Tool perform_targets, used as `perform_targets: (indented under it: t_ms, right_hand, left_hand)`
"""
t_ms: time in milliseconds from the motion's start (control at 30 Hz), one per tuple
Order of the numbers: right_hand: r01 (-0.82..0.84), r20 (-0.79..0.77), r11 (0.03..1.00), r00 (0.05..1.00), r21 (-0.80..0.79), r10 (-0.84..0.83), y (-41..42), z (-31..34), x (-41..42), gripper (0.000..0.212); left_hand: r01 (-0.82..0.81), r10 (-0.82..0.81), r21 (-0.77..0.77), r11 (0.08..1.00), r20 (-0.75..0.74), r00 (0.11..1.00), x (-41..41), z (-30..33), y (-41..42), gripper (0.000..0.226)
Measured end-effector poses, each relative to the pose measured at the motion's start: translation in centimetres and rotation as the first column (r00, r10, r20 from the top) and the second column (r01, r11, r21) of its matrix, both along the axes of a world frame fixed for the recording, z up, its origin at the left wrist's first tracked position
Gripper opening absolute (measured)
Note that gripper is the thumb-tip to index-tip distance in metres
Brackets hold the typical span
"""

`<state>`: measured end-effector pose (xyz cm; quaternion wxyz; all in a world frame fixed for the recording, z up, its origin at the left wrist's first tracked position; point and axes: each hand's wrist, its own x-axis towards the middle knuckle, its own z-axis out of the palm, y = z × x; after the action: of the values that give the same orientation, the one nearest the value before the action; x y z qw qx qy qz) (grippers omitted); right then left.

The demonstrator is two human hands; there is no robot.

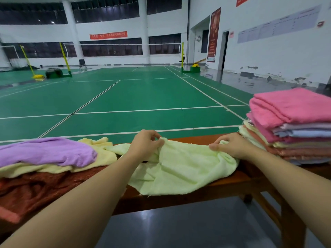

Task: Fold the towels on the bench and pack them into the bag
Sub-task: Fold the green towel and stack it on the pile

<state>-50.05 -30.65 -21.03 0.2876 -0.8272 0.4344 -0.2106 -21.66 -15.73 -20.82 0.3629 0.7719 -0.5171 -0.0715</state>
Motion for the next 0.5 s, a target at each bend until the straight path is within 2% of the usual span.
perform_targets:
  t_ms: [100,167,233,300,333,400,467,500]
  right_hand:
    - [0.028,0.128,1.0,0.991,-0.004,-0.027,-0.1,0.2,0.5,0.018]
    - [-0.003,0.21,0.999,0.978,0.055,-0.009,0.1,0.8,0.8,0.023]
    - [-0.115,0.204,0.979,0.976,0.168,0.08,0.9,1.8,1.3,0.04]
    - [-0.188,0.143,0.966,0.976,0.178,0.164,1.9,3.0,2.3,0.059]
    - [-0.199,0.155,0.969,0.972,0.15,0.176,2.3,3.4,3.1,0.064]
    - [-0.219,0.275,0.969,0.944,0.116,0.18,3.2,4.4,5.0,0.066]
    - [-0.284,0.381,0.953,0.897,0.105,0.225,4.4,5.4,7.1,0.069]
    - [-0.331,0.422,0.938,0.868,0.102,0.26,5.2,6.0,8.1,0.069]
  left_hand:
    - [-0.006,-0.001,-0.107,0.994,-0.061,0.998,0.2,0.9,0.4,0.015]
    - [0.008,-0.02,-0.15,0.989,-0.08,0.997,0.2,1.6,0.5,0.016]
    - [0.003,-0.024,-0.199,0.98,-0.102,0.995,0.4,2.4,0.5,0.018]
    - [0.014,-0.082,-0.266,0.964,-0.249,0.965,0.5,3.5,0.8,0.018]
    - [0.035,-0.153,-0.303,0.952,-0.375,0.914,0.3,4.1,0.9,0.017]
    - [0.1,-0.317,-0.369,0.924,-0.591,0.742,-0.3,5.3,1.4,0.017]
    - [0.168,-0.404,-0.385,0.907,-0.69,0.6,-0.9,6.1,1.9,0.022]
    - [0.2,-0.42,-0.376,0.905,-0.709,0.566,-1.1,6.4,2.0,0.025]
